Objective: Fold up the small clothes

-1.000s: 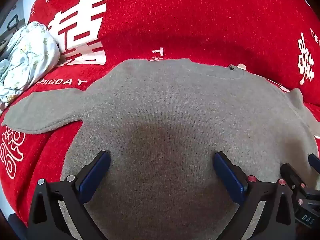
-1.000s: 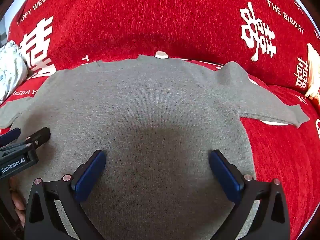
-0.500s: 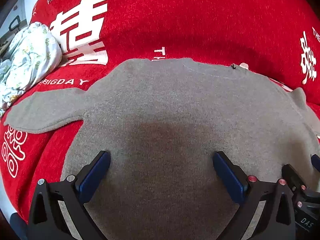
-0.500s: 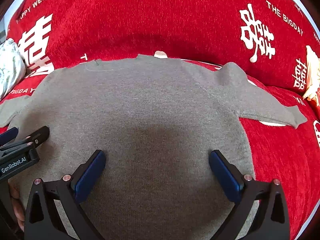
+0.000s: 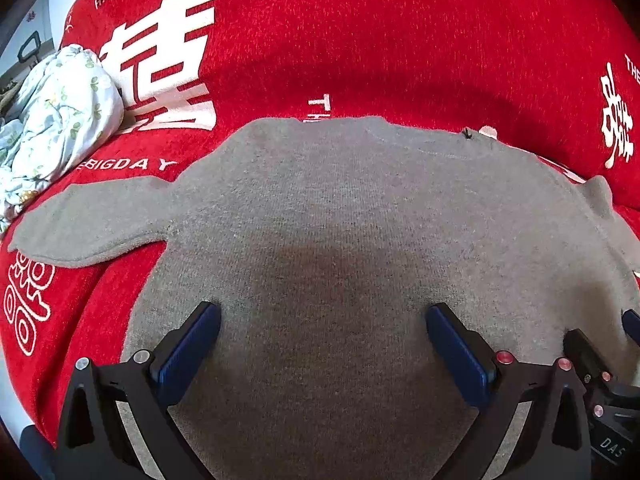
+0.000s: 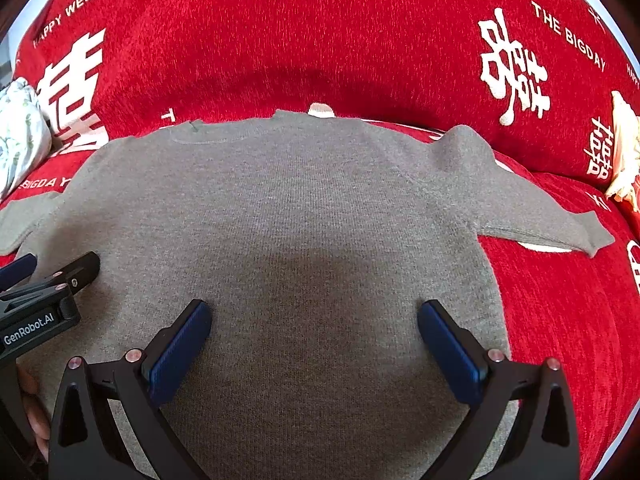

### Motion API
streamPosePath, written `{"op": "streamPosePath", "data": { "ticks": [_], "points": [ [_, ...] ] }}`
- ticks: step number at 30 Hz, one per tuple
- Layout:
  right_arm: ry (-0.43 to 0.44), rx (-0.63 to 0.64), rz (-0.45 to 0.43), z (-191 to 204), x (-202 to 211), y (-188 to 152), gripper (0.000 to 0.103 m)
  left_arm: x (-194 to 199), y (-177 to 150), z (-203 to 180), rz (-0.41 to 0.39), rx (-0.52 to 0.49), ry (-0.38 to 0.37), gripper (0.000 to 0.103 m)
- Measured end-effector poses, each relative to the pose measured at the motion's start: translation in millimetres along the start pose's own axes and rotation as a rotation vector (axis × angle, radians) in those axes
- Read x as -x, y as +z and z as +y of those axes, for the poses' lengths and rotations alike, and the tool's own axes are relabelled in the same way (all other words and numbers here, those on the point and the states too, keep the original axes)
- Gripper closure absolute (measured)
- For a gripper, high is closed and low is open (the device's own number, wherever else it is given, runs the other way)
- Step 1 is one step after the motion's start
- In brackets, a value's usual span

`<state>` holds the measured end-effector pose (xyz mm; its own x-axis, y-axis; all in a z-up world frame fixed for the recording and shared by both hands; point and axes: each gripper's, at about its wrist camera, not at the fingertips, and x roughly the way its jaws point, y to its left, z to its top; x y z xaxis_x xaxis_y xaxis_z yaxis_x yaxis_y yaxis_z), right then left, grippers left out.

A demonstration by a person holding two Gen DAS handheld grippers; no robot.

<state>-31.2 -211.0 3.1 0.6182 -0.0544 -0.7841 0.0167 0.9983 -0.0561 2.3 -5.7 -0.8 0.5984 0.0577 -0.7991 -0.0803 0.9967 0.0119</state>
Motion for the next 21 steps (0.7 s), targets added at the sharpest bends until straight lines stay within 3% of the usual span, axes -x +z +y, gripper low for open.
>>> {"op": "streamPosePath", "data": {
  "ticks": [12, 19, 21],
  "points": [
    [-0.008, 0.008, 0.029, 1.9, -1.1, 2.9, 0.0, -1.6, 6.9, 0.1, 0.074, 0.016, 0.011, 0.0],
    [0.001, 0.004, 0.202, 0.4, -9.0, 21.5, 0.0, -4.5, 17.3, 2.3, 0.233, -0.006, -0.02, 0.0],
    [0.027, -0.007, 0.226, -0.4, -5.3, 26.5, 0.0, 3.4, 17.3, 5.3, 0.231, 0.013, -0.034, 0.0]
  ]
}}
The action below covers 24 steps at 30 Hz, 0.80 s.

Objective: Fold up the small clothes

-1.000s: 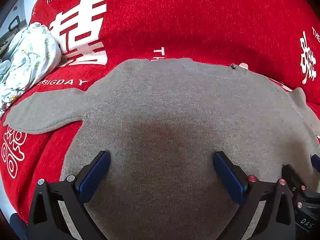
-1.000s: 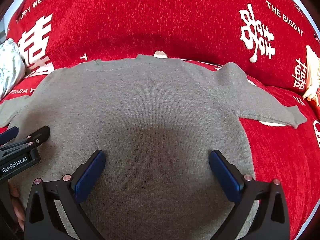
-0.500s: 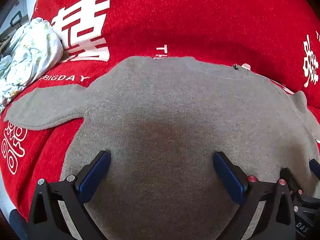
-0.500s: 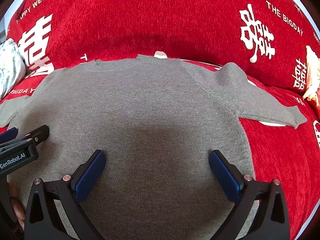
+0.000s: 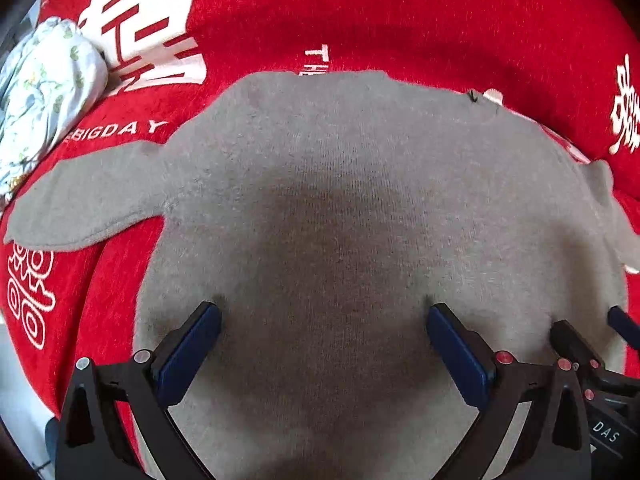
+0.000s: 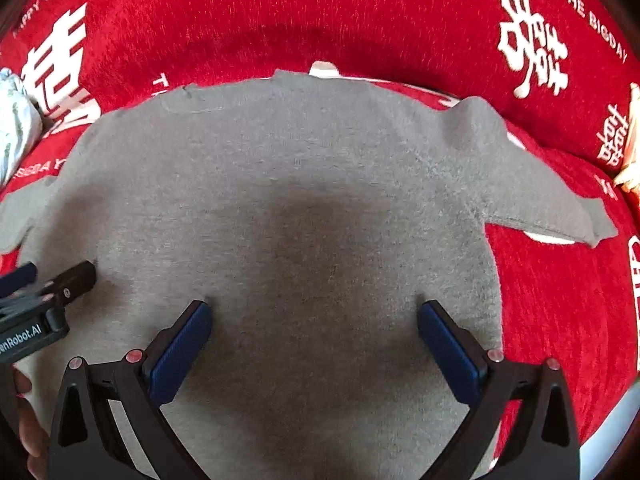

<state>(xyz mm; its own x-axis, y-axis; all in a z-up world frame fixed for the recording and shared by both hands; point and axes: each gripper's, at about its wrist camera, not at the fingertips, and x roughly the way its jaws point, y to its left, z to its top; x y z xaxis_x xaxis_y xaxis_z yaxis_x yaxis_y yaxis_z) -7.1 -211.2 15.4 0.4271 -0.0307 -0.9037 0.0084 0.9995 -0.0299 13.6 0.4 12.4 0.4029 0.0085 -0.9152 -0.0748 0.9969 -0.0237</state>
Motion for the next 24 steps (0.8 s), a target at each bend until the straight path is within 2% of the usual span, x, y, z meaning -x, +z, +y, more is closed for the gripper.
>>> {"op": "streamPosePath", "data": {
  "ticks": [4, 6, 10, 14, 19, 24],
  "points": [
    [-0.016, 0.008, -0.067, 4.6, 21.0, 1.8, 0.0, 29.6, -10.0, 5.9, -0.131, 0.055, 0.003, 0.0],
    [-0.01, 0.031, -0.079, 10.2, 28.6, 3.7, 0.0, 32.9, -9.2, 5.6, -0.121, 0.059, 0.009, 0.0],
    [-0.021, 0.077, -0.1, 18.6, 40.8, 6.1, 0.0, 33.9, -4.8, 4.8, -0.041, 0.071, -0.025, 0.0],
    [-0.04, 0.091, -0.116, 18.9, 49.1, 8.0, 0.0, 40.2, -4.7, 0.5, -0.084, 0.064, -0.01, 0.0],
    [-0.045, 0.088, -0.125, 14.7, 52.5, 9.8, 0.0, 43.5, -4.9, -6.8, -0.093, 0.036, -0.025, 0.0],
    [-0.06, 0.084, -0.144, 7.6, 54.5, 11.2, 0.0, 40.0, -0.9, -14.1, -0.046, 0.017, -0.016, 0.0]
  ]
}}
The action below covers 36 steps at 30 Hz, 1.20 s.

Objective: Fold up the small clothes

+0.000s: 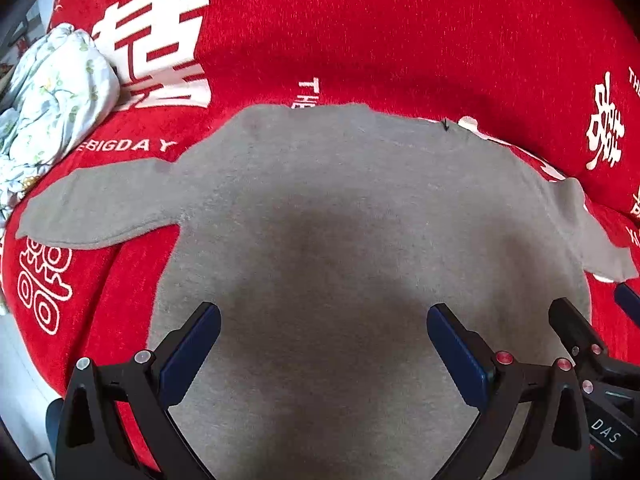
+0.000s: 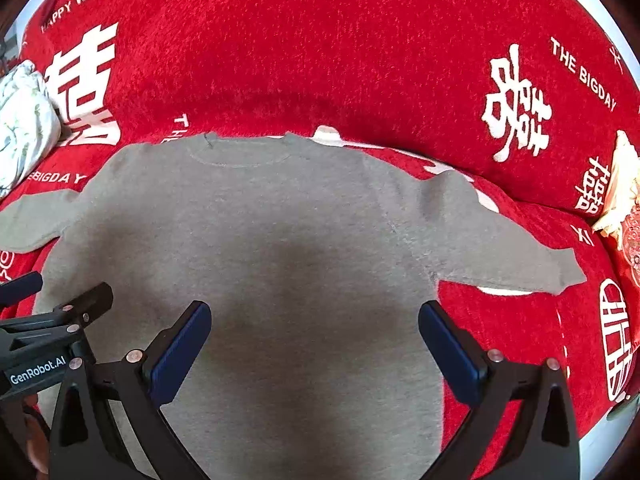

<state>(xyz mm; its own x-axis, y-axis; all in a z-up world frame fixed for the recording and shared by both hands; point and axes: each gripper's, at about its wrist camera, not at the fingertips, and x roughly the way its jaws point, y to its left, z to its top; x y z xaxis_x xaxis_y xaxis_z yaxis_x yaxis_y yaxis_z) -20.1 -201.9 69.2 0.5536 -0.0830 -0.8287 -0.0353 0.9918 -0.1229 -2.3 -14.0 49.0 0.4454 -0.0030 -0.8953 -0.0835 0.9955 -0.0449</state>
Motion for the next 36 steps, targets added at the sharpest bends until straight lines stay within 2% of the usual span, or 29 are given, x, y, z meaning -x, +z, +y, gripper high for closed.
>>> {"op": "streamPosePath", "data": {
  "ticks": [9, 15, 25, 36],
  "points": [
    [-0.017, -0.029, -0.022, -25.8, -0.7, 0.7, 0.0, 4.6, 9.3, -27.0, -0.011, -0.027, 0.051, 0.0],
    [-0.031, -0.056, -0.033, -50.1, -1.9, 0.7, 0.0, 5.5, 13.2, -56.4, -0.004, -0.073, 0.035, 0.0],
    [-0.086, -0.099, -0.043, -98.6, -5.9, 0.2, 0.0, 6.3, 21.6, -113.9, -0.04, -0.124, 0.013, 0.0],
    [-0.163, -0.111, -0.058, -156.8, -17.0, -3.1, 0.0, -10.3, 31.4, -172.1, -0.049, -0.144, 0.002, 0.0]
  ]
}}
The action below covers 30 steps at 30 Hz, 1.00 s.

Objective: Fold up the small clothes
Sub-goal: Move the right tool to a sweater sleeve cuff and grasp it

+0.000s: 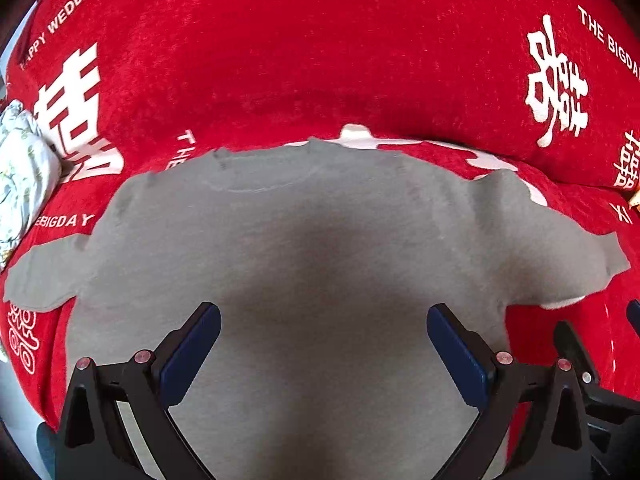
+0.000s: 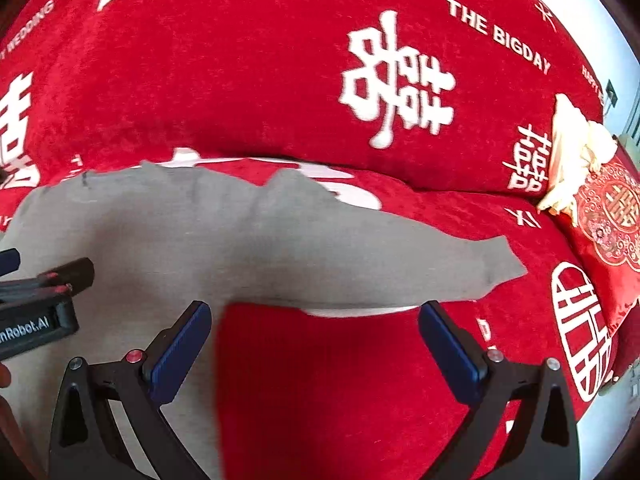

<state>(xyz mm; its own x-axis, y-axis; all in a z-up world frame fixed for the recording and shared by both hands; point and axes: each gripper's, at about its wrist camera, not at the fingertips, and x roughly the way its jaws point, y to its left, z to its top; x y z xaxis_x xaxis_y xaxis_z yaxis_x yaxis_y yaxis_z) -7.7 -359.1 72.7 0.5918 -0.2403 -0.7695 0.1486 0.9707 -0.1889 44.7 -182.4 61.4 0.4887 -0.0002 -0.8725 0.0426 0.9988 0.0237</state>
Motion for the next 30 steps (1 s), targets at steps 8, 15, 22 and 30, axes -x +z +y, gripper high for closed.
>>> {"op": "streamPosePath", "data": {
  "ticks": [8, 15, 22, 30],
  "points": [
    [-0.047, -0.051, 0.026, -44.6, -23.7, 0.1, 0.0, -11.0, 10.6, -41.6, -0.007, -0.059, 0.009, 0.0],
    [-0.086, -0.117, 0.067, -91.2, -53.3, -6.3, 0.0, -23.2, 17.8, -70.4, 0.002, -0.09, 0.003, 0.0],
    [-0.119, -0.191, 0.111, -139.4, -81.5, -14.6, 0.0, -35.6, 27.1, -92.8, 0.013, -0.103, -0.005, 0.0],
    [-0.024, -0.374, 0.168, -195.4, -118.1, -20.5, 0.0, -49.5, 31.5, -102.7, 0.026, -0.121, 0.007, 0.0]
  ]
}}
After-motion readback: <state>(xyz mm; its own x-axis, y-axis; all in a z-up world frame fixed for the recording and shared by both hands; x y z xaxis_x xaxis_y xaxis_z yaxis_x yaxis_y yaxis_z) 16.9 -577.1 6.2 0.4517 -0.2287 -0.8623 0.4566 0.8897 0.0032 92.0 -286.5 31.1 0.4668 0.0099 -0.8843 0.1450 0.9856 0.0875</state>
